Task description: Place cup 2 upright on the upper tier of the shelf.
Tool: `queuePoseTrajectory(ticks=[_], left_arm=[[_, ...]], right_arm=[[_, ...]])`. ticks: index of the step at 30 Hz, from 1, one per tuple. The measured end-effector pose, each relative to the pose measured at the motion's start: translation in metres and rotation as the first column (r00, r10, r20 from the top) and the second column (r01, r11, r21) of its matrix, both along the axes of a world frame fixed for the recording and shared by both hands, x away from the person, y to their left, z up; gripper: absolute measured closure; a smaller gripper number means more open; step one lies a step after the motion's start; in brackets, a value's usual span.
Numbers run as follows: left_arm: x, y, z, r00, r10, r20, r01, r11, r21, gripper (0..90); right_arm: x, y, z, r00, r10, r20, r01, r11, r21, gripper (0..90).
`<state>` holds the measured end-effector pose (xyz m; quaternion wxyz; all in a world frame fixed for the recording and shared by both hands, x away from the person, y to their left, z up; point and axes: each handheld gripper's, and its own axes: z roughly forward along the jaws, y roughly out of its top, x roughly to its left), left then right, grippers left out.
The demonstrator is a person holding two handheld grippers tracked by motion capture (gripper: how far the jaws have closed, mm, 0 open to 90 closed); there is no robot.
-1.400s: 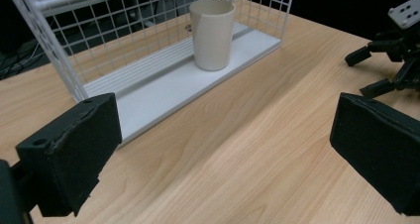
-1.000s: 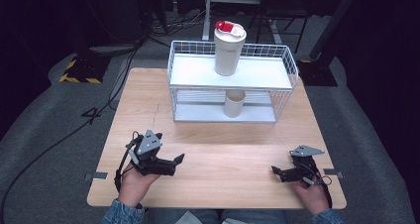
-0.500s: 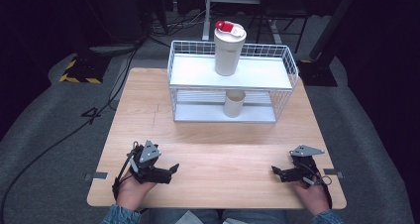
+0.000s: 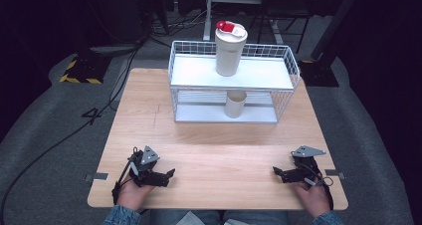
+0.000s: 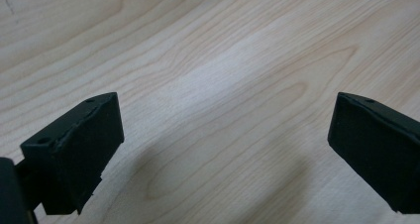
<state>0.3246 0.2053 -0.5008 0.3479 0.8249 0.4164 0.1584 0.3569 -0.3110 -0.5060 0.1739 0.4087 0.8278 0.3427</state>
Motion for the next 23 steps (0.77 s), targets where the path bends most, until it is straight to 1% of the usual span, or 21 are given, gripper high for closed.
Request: queuePoseTrajectory(ticks=[1,2,3,5,6,7,8,13,23], left_arm=[[0.0009,0.0008,-0.0016,0.9999,0.004,-0.011,-0.004,1.0,-0.003,1.2],[0.0026,0.0022,-0.0034,0.9997,0.008,-0.022,-0.008,1.0,0.005,1.1],[0.0044,0.0029,-0.0044,0.9985,0.019,-0.052,-0.018,0.9998,0.012,1.0],[0.0051,0.0035,-0.0046,0.9985,0.024,-0.049,-0.023,0.9997,0.012,0.2],[0.0058,0.0046,-0.0045,0.9983,0.026,-0.052,-0.025,0.9995,0.018,0.2],[0.0062,0.0045,-0.0048,0.9981,0.036,-0.049,-0.035,0.999,0.028,0.0],[0.0071,0.0045,-0.0054,0.9983,0.038,-0.044,-0.036,0.9987,0.036,0.0],[0.0082,0.0042,-0.0054,0.9975,0.055,-0.045,-0.053,0.998,0.033,0.0],[0.0084,0.0043,-0.0054,0.9974,0.056,-0.045,-0.054,0.9979,0.035,0.0]], right_arm=[[0.0001,-0.0001,0.0,1.0,0.0,0.0,0.0,1.0,0.0,0.2],[0.0,0.0,0.0,1.0,0.0,0.0,0.0,1.0,0.0,0.2],[0.0,0.0,0.0,1.0,-0.001,0.0,0.001,1.0,0.001,0.2],[-0.0002,0.0004,0.0,1.0,-0.007,0.0,0.007,1.0,0.0,0.2],[-0.0002,0.0004,0.0,1.0,-0.007,0.0,0.007,1.0,0.0,0.2],[-0.0012,0.002,0.0,0.9996,-0.029,0.0,0.029,1.0,0.0,0.1],[-0.0013,0.0022,0.0,0.9995,-0.031,0.0,0.031,1.0,0.0,0.2],[-0.0014,0.0023,0.0,0.9995,-0.032,-0.001,0.032,0.999,0.001,0.2],[-0.0014,0.0023,-0.0001,0.9995,-0.033,0.0,0.033,0.999,0.001,0.2]])
